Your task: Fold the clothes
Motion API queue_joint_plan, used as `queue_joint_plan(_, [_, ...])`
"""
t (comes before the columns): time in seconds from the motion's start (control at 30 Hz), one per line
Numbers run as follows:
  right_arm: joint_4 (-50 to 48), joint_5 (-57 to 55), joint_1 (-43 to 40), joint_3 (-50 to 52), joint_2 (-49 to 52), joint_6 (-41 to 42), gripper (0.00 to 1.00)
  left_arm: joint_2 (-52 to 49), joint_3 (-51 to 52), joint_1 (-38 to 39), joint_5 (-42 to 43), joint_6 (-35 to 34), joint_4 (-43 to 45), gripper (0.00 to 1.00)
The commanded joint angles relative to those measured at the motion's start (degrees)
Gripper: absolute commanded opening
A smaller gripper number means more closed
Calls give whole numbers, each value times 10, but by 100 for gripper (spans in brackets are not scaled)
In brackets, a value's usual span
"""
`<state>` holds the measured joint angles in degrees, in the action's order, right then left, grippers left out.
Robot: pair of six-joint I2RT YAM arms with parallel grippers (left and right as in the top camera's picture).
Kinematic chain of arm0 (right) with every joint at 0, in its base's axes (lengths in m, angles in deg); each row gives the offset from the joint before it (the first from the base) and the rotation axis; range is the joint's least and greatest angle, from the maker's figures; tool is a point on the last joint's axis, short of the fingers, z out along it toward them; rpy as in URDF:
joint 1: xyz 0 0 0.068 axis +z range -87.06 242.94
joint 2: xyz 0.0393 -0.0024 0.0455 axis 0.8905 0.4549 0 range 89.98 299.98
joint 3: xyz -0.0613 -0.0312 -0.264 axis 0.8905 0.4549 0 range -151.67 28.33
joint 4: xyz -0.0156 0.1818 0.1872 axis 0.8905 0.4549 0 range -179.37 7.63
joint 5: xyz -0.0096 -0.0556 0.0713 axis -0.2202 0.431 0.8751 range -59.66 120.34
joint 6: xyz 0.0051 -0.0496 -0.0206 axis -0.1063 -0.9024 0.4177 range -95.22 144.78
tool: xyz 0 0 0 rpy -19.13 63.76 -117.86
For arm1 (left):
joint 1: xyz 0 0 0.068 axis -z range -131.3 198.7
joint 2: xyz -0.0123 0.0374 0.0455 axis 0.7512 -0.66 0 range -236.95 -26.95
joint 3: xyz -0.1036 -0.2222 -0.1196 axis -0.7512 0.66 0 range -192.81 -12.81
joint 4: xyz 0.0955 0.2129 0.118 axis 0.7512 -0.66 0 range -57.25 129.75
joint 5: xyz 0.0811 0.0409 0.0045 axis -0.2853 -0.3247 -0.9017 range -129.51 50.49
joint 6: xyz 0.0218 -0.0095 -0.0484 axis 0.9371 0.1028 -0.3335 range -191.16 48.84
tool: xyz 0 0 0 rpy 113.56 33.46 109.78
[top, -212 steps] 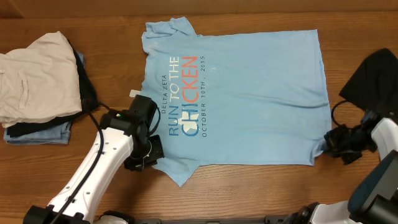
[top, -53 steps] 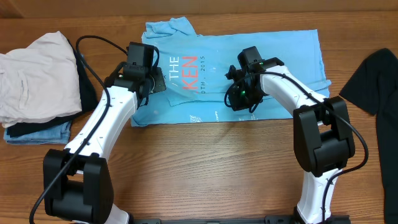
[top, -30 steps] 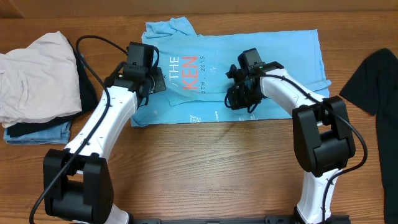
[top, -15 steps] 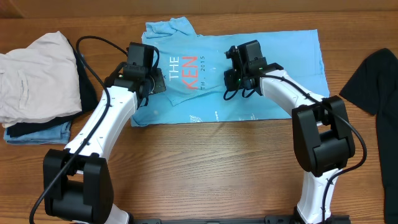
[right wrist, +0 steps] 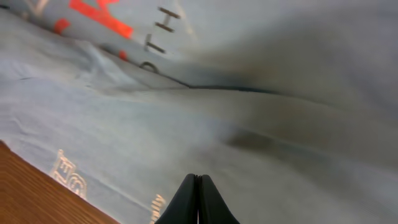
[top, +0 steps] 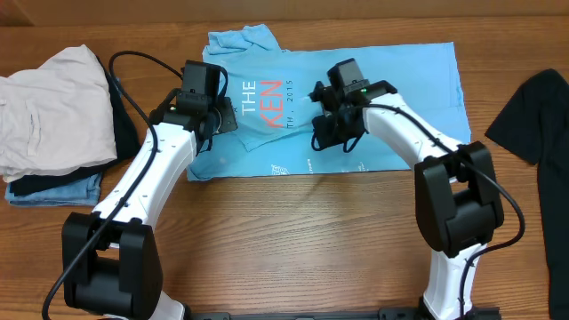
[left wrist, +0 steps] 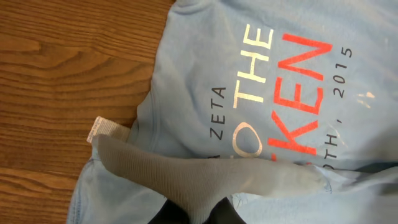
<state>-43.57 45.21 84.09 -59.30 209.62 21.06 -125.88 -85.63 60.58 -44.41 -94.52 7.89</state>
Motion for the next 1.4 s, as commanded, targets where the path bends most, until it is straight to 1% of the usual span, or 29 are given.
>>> queue_joint_plan(0.0, [-23, 7, 15, -8, 1, -15, 4, -7, -13, -2, 5, 11, 5, 9])
queue_joint_plan(0.23, [-48, 14, 22, 25, 2, -14, 4, -7, -13, -2, 5, 11, 7, 9])
queue_joint_plan(0.5, [-83, 15, 22, 26, 29, -8, 4, -7, -13, -2, 5, 11, 6, 9])
queue_joint_plan(1.13, [-182, -13, 21, 26, 48, -6, 4, -7, -13, -2, 5, 11, 6, 10])
queue_joint_plan(1.27, [-207, -13, 22, 26, 60, -6, 4, -7, -13, -2, 4, 11, 6, 11])
queue_joint_plan(1.37, [-212, -13, 21, 26, 65, -6, 4, -7, -13, -2, 4, 11, 7, 14])
